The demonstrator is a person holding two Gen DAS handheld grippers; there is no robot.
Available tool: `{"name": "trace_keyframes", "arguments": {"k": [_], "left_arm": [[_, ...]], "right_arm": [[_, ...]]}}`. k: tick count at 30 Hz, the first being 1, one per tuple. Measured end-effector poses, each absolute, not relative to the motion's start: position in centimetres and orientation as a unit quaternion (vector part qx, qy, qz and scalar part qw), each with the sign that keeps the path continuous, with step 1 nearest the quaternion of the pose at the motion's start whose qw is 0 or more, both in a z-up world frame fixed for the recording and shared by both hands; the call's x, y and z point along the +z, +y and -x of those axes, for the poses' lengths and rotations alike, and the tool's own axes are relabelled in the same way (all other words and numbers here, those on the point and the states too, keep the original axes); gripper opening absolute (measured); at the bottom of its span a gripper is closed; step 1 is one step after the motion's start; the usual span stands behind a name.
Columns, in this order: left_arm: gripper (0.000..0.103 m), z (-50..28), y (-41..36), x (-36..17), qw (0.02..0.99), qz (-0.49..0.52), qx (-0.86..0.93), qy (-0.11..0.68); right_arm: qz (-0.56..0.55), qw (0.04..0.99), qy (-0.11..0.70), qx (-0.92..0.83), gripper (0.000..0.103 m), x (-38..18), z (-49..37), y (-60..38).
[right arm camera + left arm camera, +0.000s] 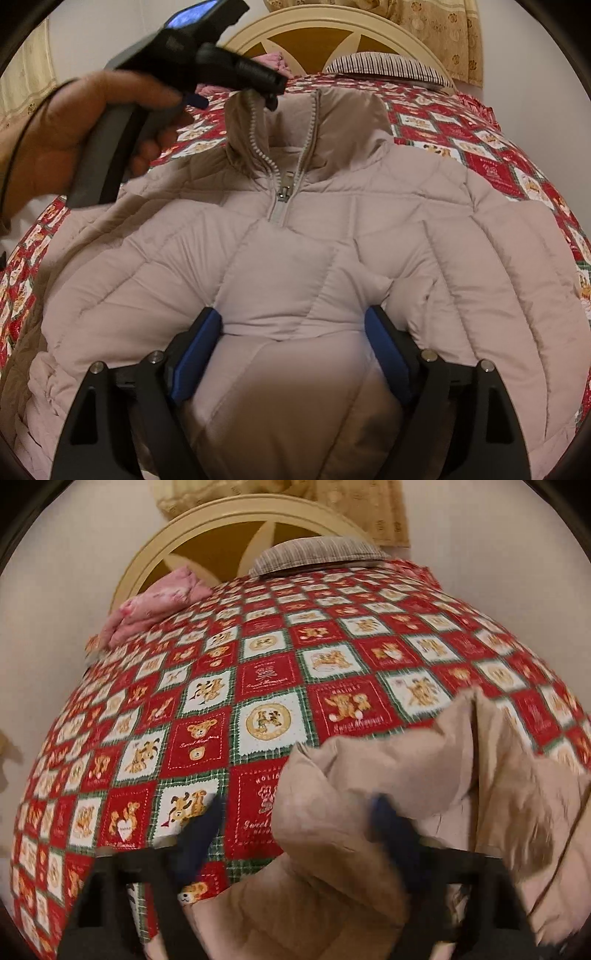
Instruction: Fold large clothes
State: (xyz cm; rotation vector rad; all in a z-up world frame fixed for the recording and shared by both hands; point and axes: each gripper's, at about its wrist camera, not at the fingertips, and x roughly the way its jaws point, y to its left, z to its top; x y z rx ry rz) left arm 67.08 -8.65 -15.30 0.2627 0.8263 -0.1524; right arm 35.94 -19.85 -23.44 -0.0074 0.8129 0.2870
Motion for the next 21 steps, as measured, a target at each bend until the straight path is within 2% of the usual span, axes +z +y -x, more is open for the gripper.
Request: {"name": "trace_keyframes", "arguments": {"k": [1, 2, 4, 10, 13, 16, 19, 20, 21], "left_arm": [[0.032, -66.8, -8.6, -15.5, 0.901, -0.136, -0.080, 0.404], [0.020, -66.5, -8.5, -15.6, 0.899, -0.142, -0.086, 0.406], [0.012, -65.4, -8.4, -15.5, 0.902, -0.155, -0.093, 0.393], [0.007, -60.0, -7.4, -13.1, 0.933, -0.145, -0.109, 0.309], [0.006, -57.9, -5.8, -13.7, 0.943, -0.096, -0.107, 0.300], [0.006, -57.7, -5.3, -15.9, 0.937, -0.096, -0.108, 0.317], [0.006, -57.2, -4.1, -15.2, 0.948, -0.054, -0.108, 0.293], [0.006, -57.1, -3.6, -14.6, 0.952, -0.044, -0.106, 0.282], [0.006, -57.1, -3.3, -14.1, 0.954, -0.037, -0.109, 0.276]], "right_arm": [[0.002, 0.908, 0.394, 0.140, 0.086, -23.4, -35.9, -19.9], [0.001, 0.908, 0.393, 0.141, 0.086, -23.4, -36.0, -19.9], [0.000, 0.909, 0.393, 0.142, 0.086, -23.4, -36.0, -19.9], [0.000, 0.909, 0.392, 0.142, 0.086, -23.5, -35.9, -19.9], [-0.003, 0.910, 0.390, 0.143, 0.086, -23.4, -35.8, -20.0], [-0.012, 0.910, 0.387, 0.147, 0.086, -23.1, -35.7, -20.4], [-0.040, 0.900, 0.405, 0.152, 0.082, -21.3, -35.6, -21.4], [-0.065, 0.900, 0.401, 0.161, 0.082, -19.8, -35.4, -22.2], [-0.075, 0.902, 0.394, 0.163, 0.087, -18.7, -35.4, -22.7]]}}
